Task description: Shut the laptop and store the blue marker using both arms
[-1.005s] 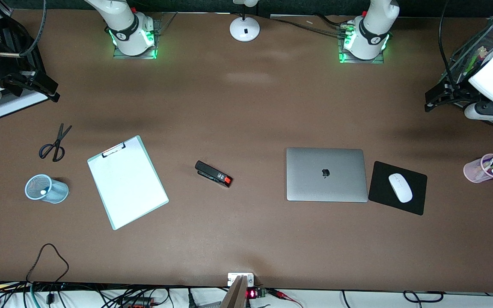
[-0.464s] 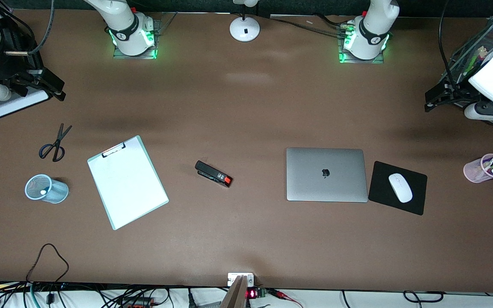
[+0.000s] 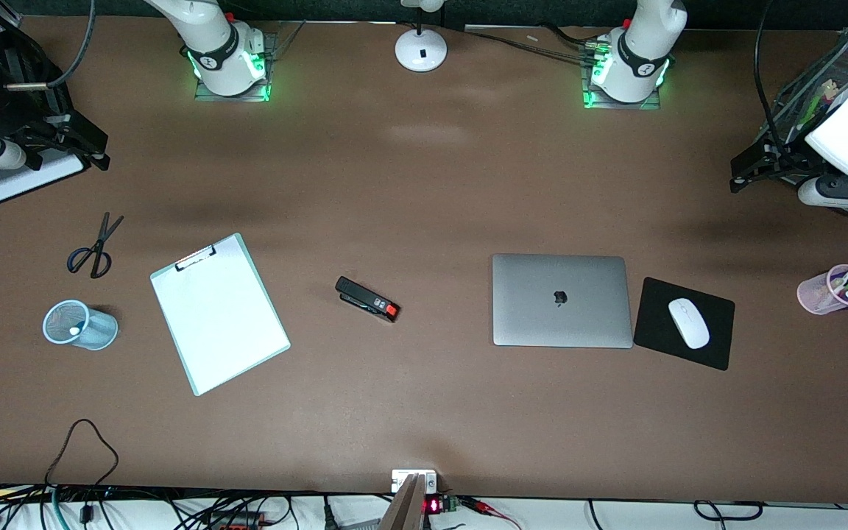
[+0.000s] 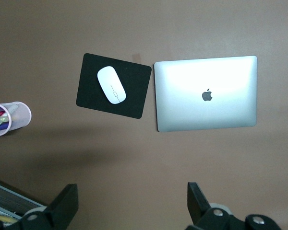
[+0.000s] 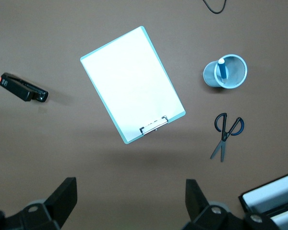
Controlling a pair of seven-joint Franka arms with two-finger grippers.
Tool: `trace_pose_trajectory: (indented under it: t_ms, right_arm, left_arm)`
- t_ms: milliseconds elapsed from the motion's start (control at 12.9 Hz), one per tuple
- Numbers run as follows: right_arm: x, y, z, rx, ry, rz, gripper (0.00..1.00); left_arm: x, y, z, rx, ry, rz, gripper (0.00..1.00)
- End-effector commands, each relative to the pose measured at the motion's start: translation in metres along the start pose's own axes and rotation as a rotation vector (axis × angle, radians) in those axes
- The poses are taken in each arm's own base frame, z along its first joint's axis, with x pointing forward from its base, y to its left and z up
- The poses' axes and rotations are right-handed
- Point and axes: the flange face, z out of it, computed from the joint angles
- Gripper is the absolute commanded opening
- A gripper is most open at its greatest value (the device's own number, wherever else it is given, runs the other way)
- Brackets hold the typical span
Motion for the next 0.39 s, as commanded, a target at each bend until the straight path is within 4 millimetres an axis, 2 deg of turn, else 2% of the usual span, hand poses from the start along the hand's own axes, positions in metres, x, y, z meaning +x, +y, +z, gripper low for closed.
trace_pose_trajectory:
  t_ms: [0,232,309]
  right_arm:
    - [-0.005,0.002,-0.008,0.014,0.000,-0.038,1.00]
    - [-0.010,0.005,-0.009,0.034,-0.020,-0.027,1.00]
    - [-0.011,0.015,-0.009,0.035,-0.022,-0.009,1.00]
  left_arm:
    - [-0.005,0.001,-0.002,-0.015,-0.001,-0.004,1.00]
    - [-0.005,0.001,-0.002,-0.014,-0.001,-0.004,1.00]
    - [-0.005,0.000,-0.002,-0.014,-0.001,-0.005,1.00]
